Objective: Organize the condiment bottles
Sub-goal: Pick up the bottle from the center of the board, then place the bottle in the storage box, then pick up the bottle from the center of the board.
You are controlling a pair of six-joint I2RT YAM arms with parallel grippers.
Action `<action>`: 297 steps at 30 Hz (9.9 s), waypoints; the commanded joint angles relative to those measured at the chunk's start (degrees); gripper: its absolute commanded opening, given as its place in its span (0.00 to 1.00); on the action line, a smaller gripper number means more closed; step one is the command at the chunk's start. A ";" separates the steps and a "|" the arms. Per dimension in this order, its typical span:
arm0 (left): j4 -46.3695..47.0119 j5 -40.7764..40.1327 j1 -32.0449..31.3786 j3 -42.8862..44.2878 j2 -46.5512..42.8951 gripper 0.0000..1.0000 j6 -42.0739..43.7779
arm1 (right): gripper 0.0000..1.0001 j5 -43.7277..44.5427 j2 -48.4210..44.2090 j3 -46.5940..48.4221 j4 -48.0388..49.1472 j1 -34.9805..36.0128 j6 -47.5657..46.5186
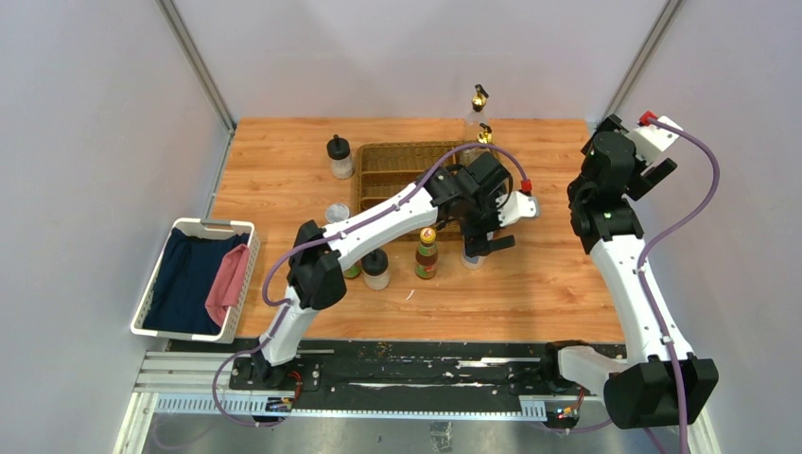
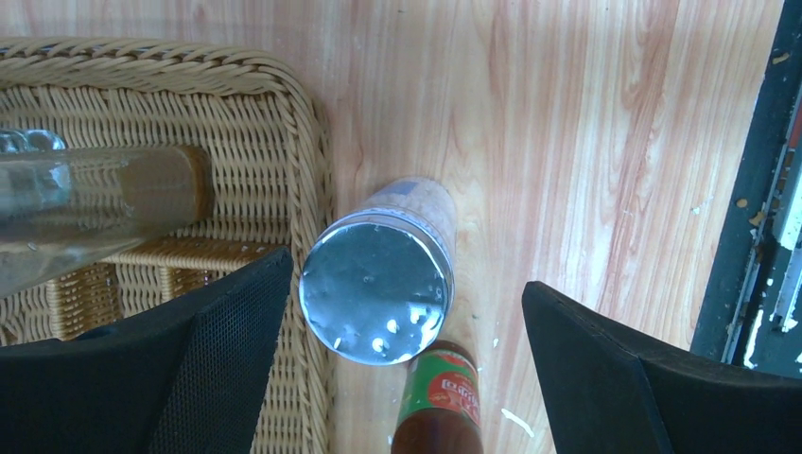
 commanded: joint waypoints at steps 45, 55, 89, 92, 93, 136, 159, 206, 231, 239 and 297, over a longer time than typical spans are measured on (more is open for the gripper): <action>6.94 -0.21 2.34 -3.89 2.82 0.63 -0.14 | 0.92 -0.29 1.23 -1.21 0.04 -0.85 1.84; 6.94 -1.72 2.36 -4.64 1.48 0.00 -1.37 | 0.92 -0.55 0.75 -1.39 -0.09 -0.78 2.34; 8.32 -20.19 -0.70 -1.84 -13.48 0.00 -6.14 | 0.91 -1.16 -2.79 -0.99 0.18 1.46 1.93; 10.02 -23.51 -0.65 -1.76 -14.01 0.00 -6.95 | 0.91 -1.08 -2.55 -0.72 0.34 1.51 1.74; 10.73 -25.11 -0.67 -1.75 -14.07 0.00 -7.30 | 0.91 -1.08 -2.40 -0.56 0.35 1.51 1.69; 15.38 -27.45 18.97 20.38 3.43 0.00 -33.72 | 0.90 0.73 5.48 -0.22 5.87 3.59 -0.99; 24.56 -26.99 21.59 16.62 10.29 0.00 -32.03 | 0.90 2.78 8.25 -2.91 12.15 5.62 -4.28; 23.84 -30.07 23.40 18.44 16.88 0.00 -30.20 | 0.91 5.31 15.40 -3.51 17.70 8.73 -6.97; 25.30 -27.59 23.97 18.05 18.30 0.70 -30.13 | 0.91 5.25 17.73 -3.83 18.36 9.06 -6.87; 26.23 -27.39 23.97 17.86 18.49 0.79 -30.11 | 0.91 5.22 18.15 -3.70 18.59 9.13 -7.18; 34.31 -36.14 16.19 -31.48 -44.57 0.89 -37.82 | 0.88 0.77 1.92 5.72 -1.51 24.31 -13.74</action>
